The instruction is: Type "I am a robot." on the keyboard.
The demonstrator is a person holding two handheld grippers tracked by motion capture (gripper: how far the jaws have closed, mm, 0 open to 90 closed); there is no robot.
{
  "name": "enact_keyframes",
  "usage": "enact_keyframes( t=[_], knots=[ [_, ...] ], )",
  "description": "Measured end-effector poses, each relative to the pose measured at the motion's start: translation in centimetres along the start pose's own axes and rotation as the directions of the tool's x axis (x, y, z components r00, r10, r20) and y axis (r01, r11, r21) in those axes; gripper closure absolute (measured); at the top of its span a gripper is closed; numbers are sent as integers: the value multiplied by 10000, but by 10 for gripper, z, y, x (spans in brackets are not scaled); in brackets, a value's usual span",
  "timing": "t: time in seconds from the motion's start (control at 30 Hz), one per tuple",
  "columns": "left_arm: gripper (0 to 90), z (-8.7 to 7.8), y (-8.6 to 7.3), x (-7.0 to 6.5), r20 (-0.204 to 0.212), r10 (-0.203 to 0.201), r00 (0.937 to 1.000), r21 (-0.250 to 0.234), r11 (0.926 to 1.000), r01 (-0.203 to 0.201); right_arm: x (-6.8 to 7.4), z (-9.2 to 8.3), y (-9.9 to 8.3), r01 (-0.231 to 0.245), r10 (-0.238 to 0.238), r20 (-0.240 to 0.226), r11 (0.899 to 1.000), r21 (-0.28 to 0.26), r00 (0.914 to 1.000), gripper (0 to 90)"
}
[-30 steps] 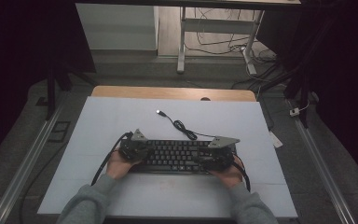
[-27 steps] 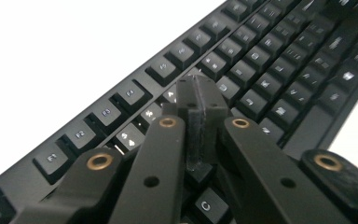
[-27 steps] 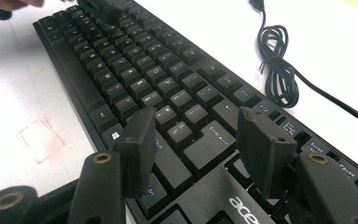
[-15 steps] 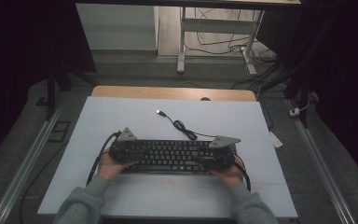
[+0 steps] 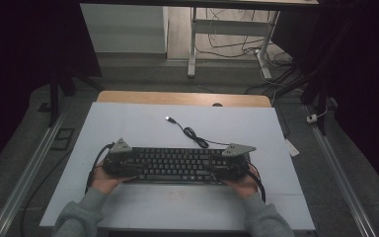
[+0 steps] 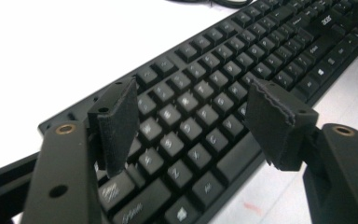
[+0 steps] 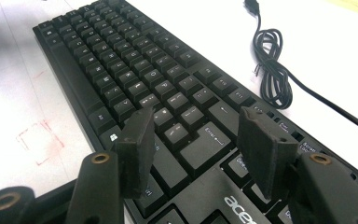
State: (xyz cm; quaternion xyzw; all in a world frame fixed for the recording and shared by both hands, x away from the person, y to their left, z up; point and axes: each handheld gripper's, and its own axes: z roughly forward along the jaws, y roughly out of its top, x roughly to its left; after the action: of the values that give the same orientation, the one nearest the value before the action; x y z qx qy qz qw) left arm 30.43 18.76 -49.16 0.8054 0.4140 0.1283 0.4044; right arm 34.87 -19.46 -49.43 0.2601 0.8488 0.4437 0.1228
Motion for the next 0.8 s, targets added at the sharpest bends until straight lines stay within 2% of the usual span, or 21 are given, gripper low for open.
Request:
enact_keyframes(
  t=[0.17,0.33,0.47,0.8],
  knots=[
    [322,-7,-11,4,-23,-212,9998,155,9997,213,0,0,0,-33,33,-5,10000,-8,10000,470],
    [314,-15,-19,7,-108,-368,9993,61,9993,369,1,0,2,-63,62,-89,9999,-97,9999,470],
    [312,-17,-22,11,-192,-502,9986,61,9987,503,3,0,5,-86,84,-110,9998,-153,9999,470],
    [312,-17,-23,12,-288,-509,9983,84,9987,512,10,4,16,11,-19,-214,9993,-363,9998,474]
  ],
)
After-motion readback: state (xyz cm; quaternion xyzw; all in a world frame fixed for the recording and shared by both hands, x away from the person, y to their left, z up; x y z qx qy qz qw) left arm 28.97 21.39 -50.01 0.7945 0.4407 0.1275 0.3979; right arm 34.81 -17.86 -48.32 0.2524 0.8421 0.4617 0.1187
